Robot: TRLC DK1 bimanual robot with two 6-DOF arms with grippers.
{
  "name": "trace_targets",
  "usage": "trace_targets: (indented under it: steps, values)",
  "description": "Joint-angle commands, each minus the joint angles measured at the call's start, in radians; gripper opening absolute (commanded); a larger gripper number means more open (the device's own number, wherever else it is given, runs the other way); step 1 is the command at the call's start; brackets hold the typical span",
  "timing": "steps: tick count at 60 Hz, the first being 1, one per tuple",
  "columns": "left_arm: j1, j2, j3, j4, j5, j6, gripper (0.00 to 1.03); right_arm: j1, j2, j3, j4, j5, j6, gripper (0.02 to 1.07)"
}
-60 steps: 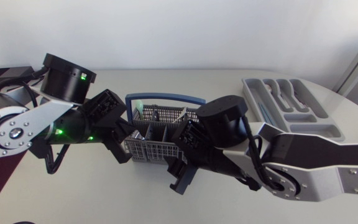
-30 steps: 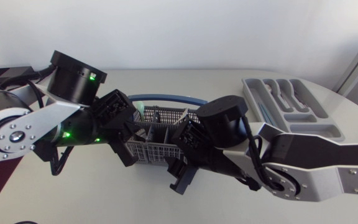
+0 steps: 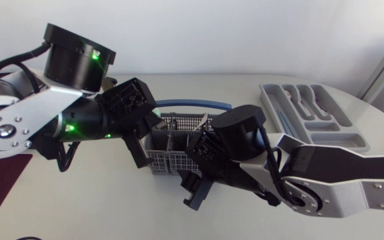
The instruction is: Unload the cutlery basket into the drawer organizer.
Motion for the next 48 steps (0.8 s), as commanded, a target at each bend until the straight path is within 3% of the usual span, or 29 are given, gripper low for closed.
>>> trace_targets:
  steps: [1,26,48]
  values:
    - [-0.006,0.019,0.052,0.027,0.015,0.057,0.04,0.004,-0.012,-0.026,0.010,0.008,-0.014,0.72]
    - [0.001,-0.001,0.086,-0.036,0.104,0.134,0.04,-0.006,-0.020,-0.028,0.024,0.008,-0.015,0.72]
    - [0.019,-0.042,0.132,-0.168,0.167,0.203,0.04,-0.010,-0.026,-0.026,0.029,0.008,-0.023,0.72]
